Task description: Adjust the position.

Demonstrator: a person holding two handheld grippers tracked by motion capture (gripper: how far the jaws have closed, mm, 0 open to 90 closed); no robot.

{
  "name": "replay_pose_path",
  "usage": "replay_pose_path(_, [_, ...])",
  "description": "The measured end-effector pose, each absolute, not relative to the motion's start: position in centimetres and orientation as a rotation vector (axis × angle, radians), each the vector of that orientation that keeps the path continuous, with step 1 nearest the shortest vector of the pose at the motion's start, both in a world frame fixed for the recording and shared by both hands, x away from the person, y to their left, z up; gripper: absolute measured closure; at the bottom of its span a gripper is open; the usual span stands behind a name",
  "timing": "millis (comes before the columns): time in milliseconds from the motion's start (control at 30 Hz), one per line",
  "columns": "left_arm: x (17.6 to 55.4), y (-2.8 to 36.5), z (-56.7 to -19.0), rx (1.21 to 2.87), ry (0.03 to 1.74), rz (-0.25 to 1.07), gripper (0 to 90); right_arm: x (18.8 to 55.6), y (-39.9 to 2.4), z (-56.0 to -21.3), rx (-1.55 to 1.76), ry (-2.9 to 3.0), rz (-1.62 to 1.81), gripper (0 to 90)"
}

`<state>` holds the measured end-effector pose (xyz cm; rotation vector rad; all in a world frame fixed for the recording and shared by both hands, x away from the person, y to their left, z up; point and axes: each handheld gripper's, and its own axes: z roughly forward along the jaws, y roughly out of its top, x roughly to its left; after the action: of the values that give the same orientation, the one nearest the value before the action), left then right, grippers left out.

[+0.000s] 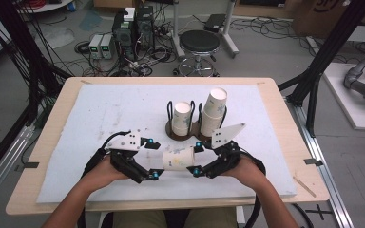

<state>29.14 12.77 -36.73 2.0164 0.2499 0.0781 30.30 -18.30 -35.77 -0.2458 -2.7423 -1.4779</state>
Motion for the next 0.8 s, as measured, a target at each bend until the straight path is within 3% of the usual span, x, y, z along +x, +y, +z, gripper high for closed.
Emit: replay_pose_path(800, [29.3, 11.7, -36.3, 2.130, 0.231, 0.113, 15.0, 31.4, -14.7, -33.3, -0.153, -2.971, -1.070, 33.8])
